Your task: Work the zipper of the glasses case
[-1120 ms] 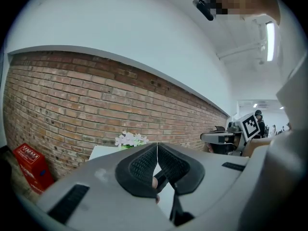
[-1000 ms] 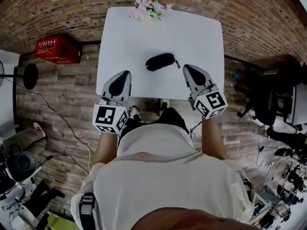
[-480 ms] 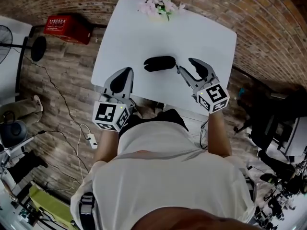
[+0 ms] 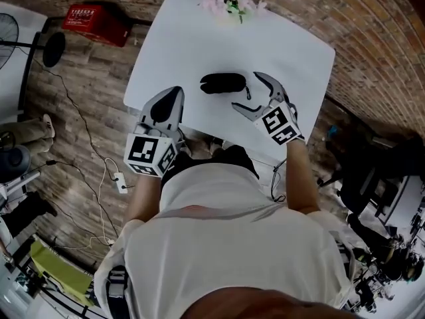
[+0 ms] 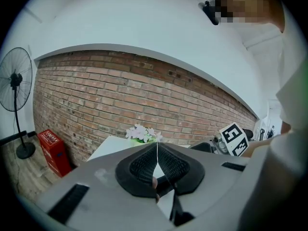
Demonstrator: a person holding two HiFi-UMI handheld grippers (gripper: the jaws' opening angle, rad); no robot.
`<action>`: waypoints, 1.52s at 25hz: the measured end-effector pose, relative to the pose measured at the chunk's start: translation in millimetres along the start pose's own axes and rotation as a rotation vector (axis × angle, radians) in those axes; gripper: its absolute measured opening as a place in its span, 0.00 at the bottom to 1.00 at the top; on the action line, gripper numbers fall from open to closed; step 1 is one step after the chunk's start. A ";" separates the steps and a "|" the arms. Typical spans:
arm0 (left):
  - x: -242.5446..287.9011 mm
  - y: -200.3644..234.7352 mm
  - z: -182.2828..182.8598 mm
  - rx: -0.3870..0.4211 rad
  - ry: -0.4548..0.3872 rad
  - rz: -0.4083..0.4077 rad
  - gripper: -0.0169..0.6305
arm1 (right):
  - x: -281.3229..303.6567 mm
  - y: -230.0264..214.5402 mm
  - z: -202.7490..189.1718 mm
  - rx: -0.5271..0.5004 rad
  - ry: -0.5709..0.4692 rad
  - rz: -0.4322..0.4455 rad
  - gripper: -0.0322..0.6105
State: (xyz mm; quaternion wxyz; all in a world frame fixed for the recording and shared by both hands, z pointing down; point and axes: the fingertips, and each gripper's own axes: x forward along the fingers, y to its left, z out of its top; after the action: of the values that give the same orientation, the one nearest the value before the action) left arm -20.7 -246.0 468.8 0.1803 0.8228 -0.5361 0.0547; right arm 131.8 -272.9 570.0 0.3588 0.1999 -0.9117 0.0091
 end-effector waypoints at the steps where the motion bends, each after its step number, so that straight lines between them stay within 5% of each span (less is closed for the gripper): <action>1: -0.6 1.4 -2.4 -0.003 0.004 0.005 0.06 | 9.6 1.8 -6.6 -0.036 0.028 0.014 0.81; 12: -10.2 15.3 -32.3 -0.075 0.055 0.056 0.06 | 103.6 7.0 -78.1 -0.353 0.347 0.172 0.83; 17: -15.5 18.8 -35.6 -0.084 0.058 0.066 0.06 | 120.8 6.6 -106.8 -0.412 0.455 0.221 0.82; 24: -22.3 22.8 -40.0 -0.103 0.063 0.067 0.06 | 122.4 1.8 -105.8 -0.442 0.447 0.164 0.60; 32: -25.0 24.4 -37.1 -0.105 0.055 0.051 0.06 | 113.9 10.2 -90.4 -0.324 0.365 0.153 0.55; 38: -27.6 22.2 -29.7 -0.098 0.040 0.032 0.06 | 102.1 9.2 -66.2 -0.111 0.251 0.122 0.54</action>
State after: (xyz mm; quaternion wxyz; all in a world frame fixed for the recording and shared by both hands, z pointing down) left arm -49.2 -219.7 493.9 0.2300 0.8031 -0.5476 0.0478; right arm 103.8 -290.4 687.5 0.4791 0.1214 -0.8693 0.0056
